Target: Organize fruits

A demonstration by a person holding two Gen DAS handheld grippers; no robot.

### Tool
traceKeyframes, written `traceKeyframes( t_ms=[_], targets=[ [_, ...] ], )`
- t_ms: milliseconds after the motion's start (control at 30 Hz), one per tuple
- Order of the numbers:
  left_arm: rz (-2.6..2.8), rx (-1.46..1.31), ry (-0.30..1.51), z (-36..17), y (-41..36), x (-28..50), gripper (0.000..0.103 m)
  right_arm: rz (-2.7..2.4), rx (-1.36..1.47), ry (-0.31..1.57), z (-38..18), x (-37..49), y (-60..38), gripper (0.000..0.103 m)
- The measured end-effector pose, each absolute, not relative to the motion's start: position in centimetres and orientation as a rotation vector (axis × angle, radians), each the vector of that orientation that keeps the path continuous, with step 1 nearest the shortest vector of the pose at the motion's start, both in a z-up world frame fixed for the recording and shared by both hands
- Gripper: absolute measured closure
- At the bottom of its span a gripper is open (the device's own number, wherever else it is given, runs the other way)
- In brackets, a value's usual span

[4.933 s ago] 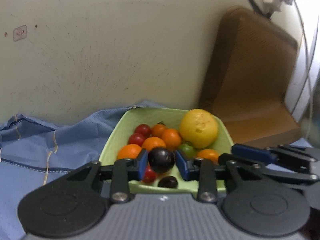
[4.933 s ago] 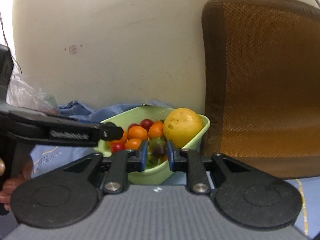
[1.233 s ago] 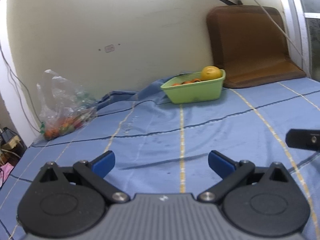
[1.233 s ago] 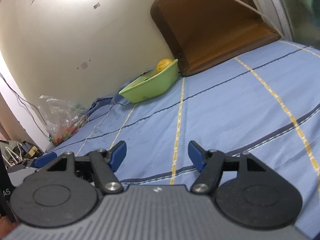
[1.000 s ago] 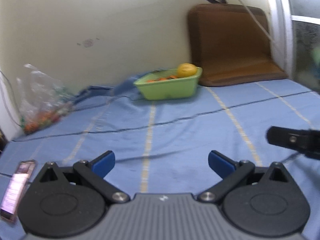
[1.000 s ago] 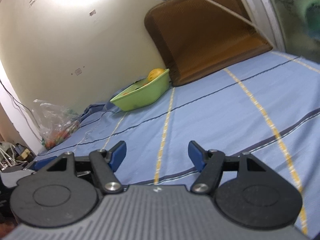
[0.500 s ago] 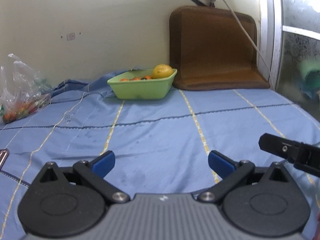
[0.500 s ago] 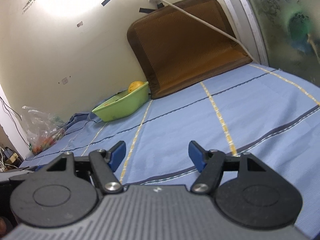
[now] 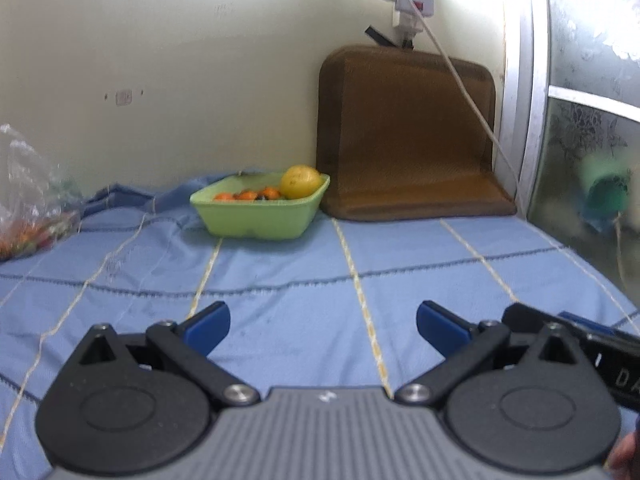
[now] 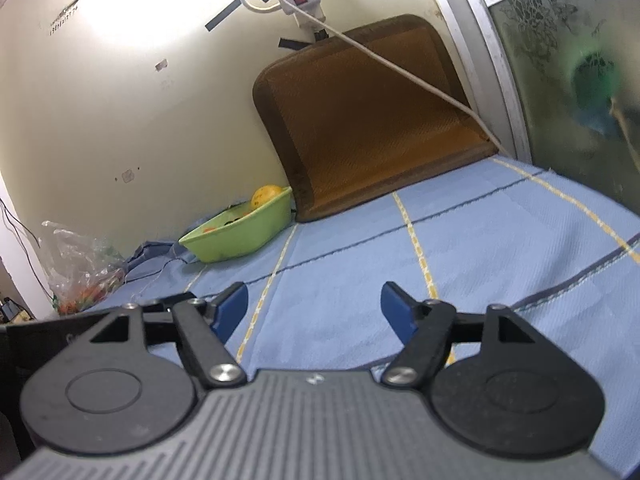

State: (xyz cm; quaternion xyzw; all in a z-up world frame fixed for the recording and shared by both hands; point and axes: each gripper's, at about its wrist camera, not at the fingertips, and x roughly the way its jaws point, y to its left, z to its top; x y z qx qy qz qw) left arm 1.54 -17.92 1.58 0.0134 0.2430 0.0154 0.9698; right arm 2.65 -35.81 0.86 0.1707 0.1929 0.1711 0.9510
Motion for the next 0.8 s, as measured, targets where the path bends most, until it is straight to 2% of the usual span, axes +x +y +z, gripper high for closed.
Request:
traceKeyframes(
  t_ms=[467, 800],
  targets=[
    [0.087, 0.108, 0.455, 2.1, -19.1, 1.9, 0.0, 0.299, 0.325, 0.341, 2.1, 2.7, -36.8, 0.027],
    [0.043, 0.015, 0.496, 1.7, -17.6, 1.7, 0.0, 0.311, 0.307, 0.344, 2.0, 2.6, -36.4, 0.026]
  ],
)
